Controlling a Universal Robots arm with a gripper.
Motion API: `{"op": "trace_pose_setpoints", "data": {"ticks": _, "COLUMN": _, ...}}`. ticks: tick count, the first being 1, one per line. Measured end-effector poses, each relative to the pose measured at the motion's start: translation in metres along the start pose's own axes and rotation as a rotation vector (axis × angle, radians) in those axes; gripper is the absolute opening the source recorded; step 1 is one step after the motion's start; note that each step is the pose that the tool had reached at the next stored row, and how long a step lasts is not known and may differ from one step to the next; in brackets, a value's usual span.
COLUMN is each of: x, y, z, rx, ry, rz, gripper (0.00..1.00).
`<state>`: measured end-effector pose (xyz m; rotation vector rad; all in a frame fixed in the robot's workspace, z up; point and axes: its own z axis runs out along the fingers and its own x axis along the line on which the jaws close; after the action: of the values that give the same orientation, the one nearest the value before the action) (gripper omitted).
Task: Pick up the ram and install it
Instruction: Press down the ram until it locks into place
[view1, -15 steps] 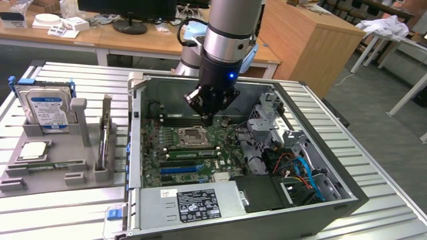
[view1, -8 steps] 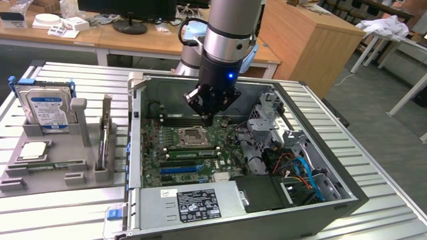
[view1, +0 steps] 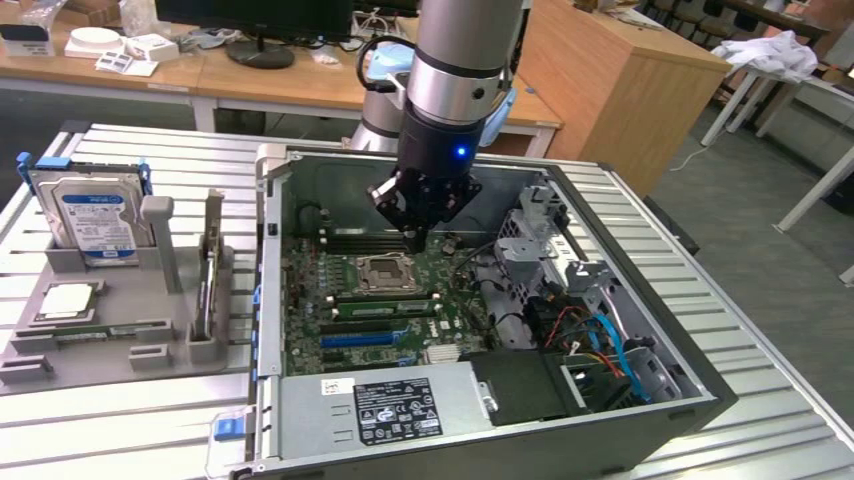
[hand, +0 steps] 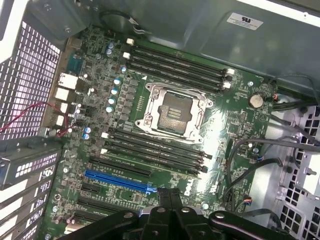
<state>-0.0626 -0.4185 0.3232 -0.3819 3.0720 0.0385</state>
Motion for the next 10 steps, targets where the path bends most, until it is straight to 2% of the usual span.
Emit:
{"op": "trace_pose_setpoints", "data": {"ticks": 7, "x": 0.0000, "y": 0.0000, "z": 0.0000, "rx": 0.0029, "ry": -0.0006, "rz": 0.061, "gripper": 0.11}}
{"op": "trace_pose_setpoints", "data": {"ticks": 10, "x": 0.0000, "y": 0.0001, "z": 0.0001, "rx": 0.0007, "ry": 0.0010, "rz": 0.082, "gripper": 0.11}}
